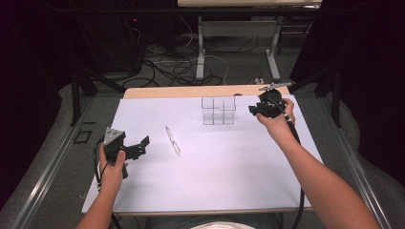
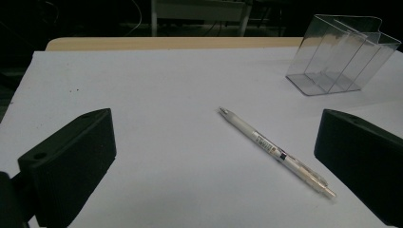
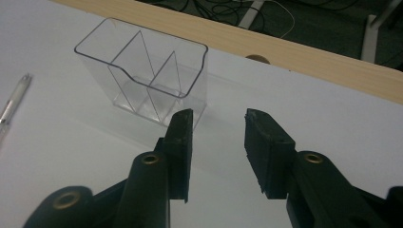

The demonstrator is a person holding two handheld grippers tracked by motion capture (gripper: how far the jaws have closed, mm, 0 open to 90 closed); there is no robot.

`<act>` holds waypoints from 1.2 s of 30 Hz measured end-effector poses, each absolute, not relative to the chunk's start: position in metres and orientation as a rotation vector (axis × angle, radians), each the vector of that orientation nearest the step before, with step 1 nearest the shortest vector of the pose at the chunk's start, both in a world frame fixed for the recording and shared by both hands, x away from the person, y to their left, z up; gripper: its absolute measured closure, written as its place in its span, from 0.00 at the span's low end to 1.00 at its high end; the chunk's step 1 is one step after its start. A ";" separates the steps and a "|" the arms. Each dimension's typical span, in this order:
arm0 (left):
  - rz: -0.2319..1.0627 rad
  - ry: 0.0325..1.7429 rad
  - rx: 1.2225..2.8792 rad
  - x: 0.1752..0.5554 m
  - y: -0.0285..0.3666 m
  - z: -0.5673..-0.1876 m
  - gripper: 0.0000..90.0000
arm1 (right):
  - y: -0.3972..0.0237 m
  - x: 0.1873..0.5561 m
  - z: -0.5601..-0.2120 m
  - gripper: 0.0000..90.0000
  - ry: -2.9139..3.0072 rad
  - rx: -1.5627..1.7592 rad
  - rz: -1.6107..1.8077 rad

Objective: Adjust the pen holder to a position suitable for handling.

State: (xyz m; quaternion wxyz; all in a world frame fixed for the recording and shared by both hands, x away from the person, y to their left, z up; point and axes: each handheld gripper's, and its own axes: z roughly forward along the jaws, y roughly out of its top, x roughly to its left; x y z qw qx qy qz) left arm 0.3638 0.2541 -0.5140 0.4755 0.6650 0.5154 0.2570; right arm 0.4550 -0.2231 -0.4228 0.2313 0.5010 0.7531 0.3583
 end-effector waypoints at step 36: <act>0.637 1.271 1.637 0.361 0.258 -0.517 0.00 | -0.188 0.509 -0.455 1.00 1.969 1.447 0.985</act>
